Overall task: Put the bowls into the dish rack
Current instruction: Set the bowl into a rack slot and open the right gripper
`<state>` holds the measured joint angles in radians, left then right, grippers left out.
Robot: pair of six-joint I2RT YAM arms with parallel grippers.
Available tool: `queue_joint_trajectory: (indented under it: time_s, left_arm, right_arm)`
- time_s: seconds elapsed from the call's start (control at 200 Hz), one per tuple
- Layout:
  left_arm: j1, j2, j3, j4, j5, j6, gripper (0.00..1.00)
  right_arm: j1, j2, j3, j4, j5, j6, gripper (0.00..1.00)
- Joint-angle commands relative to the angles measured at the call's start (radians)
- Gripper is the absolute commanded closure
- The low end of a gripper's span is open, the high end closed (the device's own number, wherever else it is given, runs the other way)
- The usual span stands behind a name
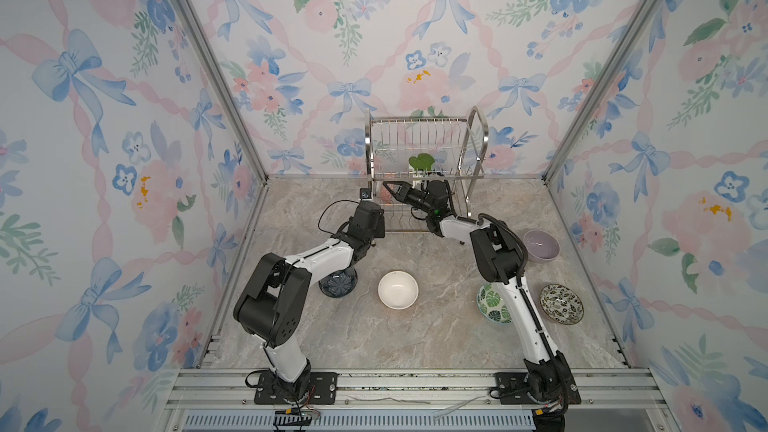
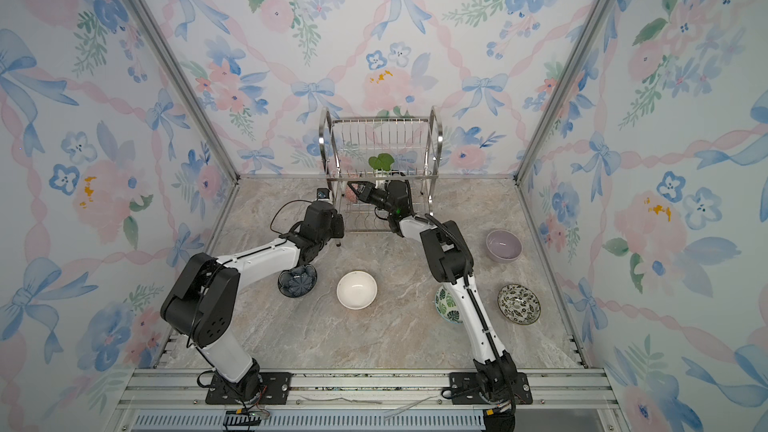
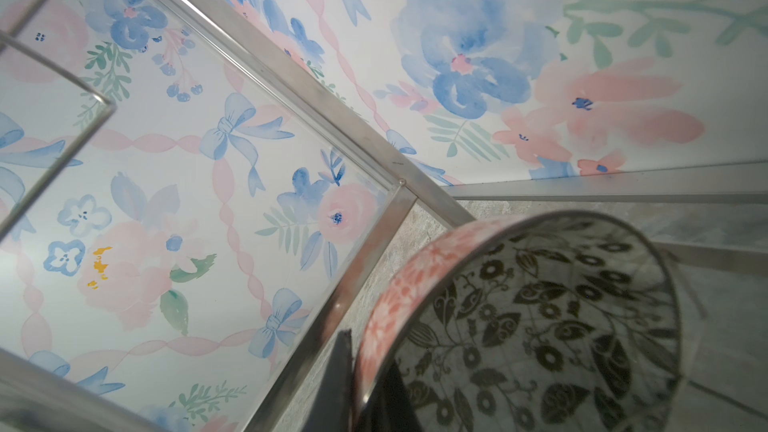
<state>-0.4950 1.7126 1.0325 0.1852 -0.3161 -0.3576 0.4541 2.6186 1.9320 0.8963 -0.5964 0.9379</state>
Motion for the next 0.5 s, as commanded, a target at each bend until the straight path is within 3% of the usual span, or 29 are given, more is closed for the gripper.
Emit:
queue_joint_trajectory:
  time_s: [0.0, 0.155, 0.19, 0.495]
  left_arm:
    - [-0.021, 0.022, -0.007, -0.064, 0.042, 0.046, 1.0]
    - [-0.02, 0.021, -0.005, -0.066, 0.044, 0.045, 1.0]
    - [-0.021, 0.021, -0.004, -0.066, 0.043, 0.045, 1.0]
    - [-0.019, 0.018, 0.0, -0.069, 0.05, 0.026, 1.0]
  right_arm:
    - [-0.023, -0.052, -0.031, -0.127, -0.015, -0.078, 0.99]
    - [-0.013, -0.069, -0.035, -0.231, -0.01, -0.154, 0.94]
    - [-0.014, -0.068, -0.039, -0.237, -0.007, -0.157, 0.89]
    - [-0.008, -0.074, -0.053, -0.245, 0.0, -0.163, 0.81]
